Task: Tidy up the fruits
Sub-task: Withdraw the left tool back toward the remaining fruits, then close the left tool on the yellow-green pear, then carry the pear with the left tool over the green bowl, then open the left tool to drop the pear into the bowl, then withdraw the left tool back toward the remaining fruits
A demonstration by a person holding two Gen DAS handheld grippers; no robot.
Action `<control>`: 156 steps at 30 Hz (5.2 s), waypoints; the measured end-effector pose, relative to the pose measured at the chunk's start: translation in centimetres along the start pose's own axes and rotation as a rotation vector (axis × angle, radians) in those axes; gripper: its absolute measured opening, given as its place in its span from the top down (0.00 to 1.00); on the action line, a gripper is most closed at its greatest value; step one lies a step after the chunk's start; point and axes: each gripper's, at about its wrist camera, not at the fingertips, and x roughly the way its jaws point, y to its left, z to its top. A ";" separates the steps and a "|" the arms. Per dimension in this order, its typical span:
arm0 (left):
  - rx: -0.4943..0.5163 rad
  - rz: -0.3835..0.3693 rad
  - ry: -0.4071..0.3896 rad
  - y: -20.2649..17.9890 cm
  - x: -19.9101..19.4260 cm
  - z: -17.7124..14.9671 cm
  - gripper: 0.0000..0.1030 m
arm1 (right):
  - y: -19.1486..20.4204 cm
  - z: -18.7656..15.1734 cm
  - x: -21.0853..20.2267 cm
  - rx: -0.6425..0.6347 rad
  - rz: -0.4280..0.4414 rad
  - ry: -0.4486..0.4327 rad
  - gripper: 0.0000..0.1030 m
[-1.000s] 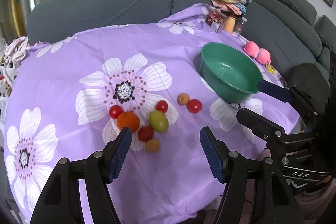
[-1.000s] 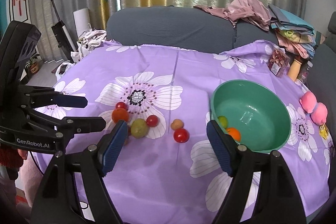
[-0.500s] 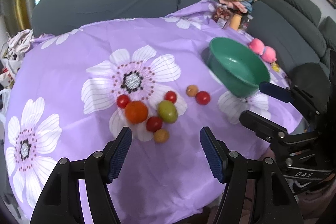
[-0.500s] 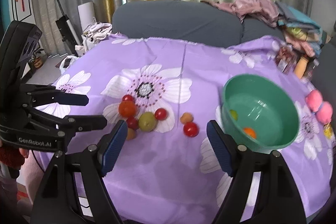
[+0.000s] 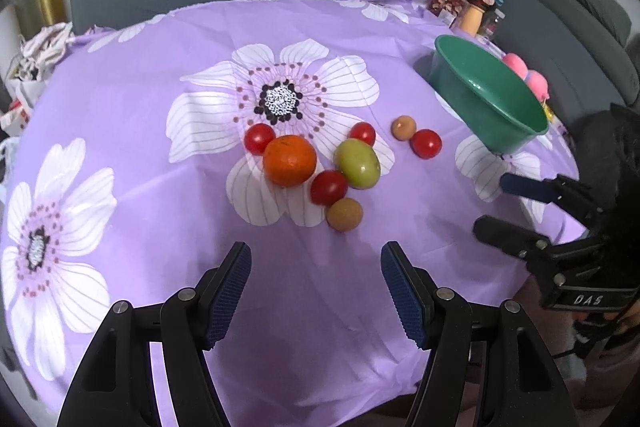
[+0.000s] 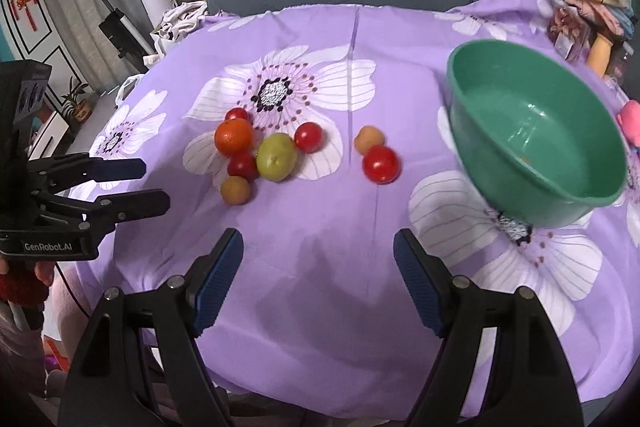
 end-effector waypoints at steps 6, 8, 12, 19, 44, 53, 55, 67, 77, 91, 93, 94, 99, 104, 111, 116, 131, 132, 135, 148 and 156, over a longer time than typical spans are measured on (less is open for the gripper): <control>-0.036 -0.043 0.004 0.7 0.4 0.0 0.35 | 0.7 0.1 1.0 -0.019 0.024 0.020 0.24; -0.049 -0.058 0.002 1.0 0.5 0.1 0.35 | 0.9 0.2 1.3 -0.025 0.028 0.024 0.24; -0.070 -0.087 -0.007 1.4 0.5 0.3 0.35 | 1.2 0.6 1.8 -0.028 0.038 0.031 0.24; -0.109 -0.141 -0.010 2.4 0.9 0.6 0.35 | 1.4 0.9 2.5 -0.028 0.062 0.041 0.24; 0.058 -0.260 0.011 -1.0 4.4 6.0 0.35 | 0.3 3.6 6.5 0.038 0.151 0.044 0.38; 0.087 -0.269 0.056 -1.6 6.1 6.8 0.48 | -0.2 3.8 7.4 0.058 0.178 0.054 0.44; 0.096 -0.267 0.067 -1.8 6.5 7.0 0.48 | -0.3 3.9 7.6 0.060 0.182 0.057 0.45; 0.072 -0.242 0.129 -1.2 8.3 7.4 0.60 | -0.2 4.7 9.2 0.065 0.200 0.094 0.59; 0.053 -0.243 0.136 -0.9 8.3 7.4 0.66 | 0.1 4.8 9.1 0.041 0.185 0.086 0.63; 0.136 -0.238 0.045 -4.5 4.4 9.1 0.66 | -0.9 5.2 3.4 0.020 0.134 -0.067 0.62; 0.158 -0.239 0.031 -5.5 4.1 9.7 0.66 | -1.6 5.3 2.4 0.029 0.124 -0.092 0.62; 0.167 -0.239 0.027 -6.0 4.0 10.0 0.66 | -2.0 5.4 2.1 0.033 0.119 -0.103 0.62; 0.226 -0.247 0.002 -8.8 3.6 11.5 0.66 | -3.9 5.6 0.1 0.056 0.087 -0.158 0.62; 0.286 -0.267 -0.019 -11.9 3.8 13.1 0.66 | -6.6 5.7 -1.9 0.090 0.045 -0.208 0.62; 0.355 -0.293 -0.011 -15.5 5.2 14.7 0.66 | -10.2 5.4 -3.1 0.143 -0.009 -0.239 0.62; 0.376 -0.315 0.017 -17.4 6.6 15.1 0.66 | -12.2 4.9 -2.9 0.178 -0.035 -0.229 0.62; 0.341 -0.326 0.088 -18.7 9.1 15.3 0.66 | -13.8 4.1 -1.7 0.211 -0.061 -0.174 0.61; 0.338 -0.326 0.085 -18.7 9.0 15.3 0.66 | -13.7 4.0 -1.8 0.210 -0.067 -0.173 0.61; 0.319 -0.314 0.069 -18.0 8.2 15.4 0.66 | -13.5 3.8 -2.1 0.216 -0.068 -0.180 0.61; -0.012 -0.347 -0.044 -8.3 2.5 13.7 0.45 | -10.2 3.2 -4.8 0.176 -0.092 -0.222 0.46; -0.217 -0.400 -0.200 -1.4 -3.0 10.3 0.45 | -5.8 3.1 -6.4 0.099 -0.089 -0.221 0.44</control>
